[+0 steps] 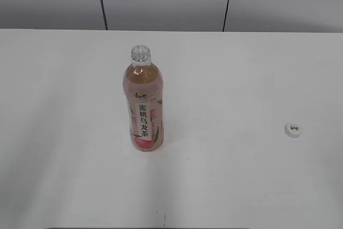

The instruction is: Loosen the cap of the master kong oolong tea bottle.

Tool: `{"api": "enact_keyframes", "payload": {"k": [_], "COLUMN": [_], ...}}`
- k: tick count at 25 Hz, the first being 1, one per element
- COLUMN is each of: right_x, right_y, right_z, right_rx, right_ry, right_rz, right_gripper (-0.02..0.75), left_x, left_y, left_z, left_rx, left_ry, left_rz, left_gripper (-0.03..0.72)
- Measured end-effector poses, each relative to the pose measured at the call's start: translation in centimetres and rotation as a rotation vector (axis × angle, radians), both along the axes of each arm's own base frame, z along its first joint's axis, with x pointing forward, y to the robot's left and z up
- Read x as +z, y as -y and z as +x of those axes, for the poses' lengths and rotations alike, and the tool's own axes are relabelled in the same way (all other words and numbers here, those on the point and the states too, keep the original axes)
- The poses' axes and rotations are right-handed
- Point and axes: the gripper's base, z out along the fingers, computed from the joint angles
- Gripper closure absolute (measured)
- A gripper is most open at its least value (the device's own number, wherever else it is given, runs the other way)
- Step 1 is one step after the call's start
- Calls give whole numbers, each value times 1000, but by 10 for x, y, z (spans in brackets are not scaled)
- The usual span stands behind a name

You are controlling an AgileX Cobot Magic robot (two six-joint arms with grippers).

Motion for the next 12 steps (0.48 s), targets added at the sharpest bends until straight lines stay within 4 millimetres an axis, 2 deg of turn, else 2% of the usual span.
{"api": "enact_keyframes", "payload": {"k": [4, 9, 12], "right_x": [0, 0, 0], "right_y": [0, 0, 0], "right_z": [0, 0, 0], "right_rx": [0, 0, 0], "right_ry": [0, 0, 0], "right_rz": [0, 0, 0], "right_gripper": [206, 206, 206], "left_x": [5, 20, 19], "left_y": [-15, -39, -51], "left_z": [-22, -48, -59], "left_rx": [-21, -21, -7], "left_ry": [-3, 58, 68], "left_rz": [-38, -77, -50], "left_gripper": [241, 241, 241]}}
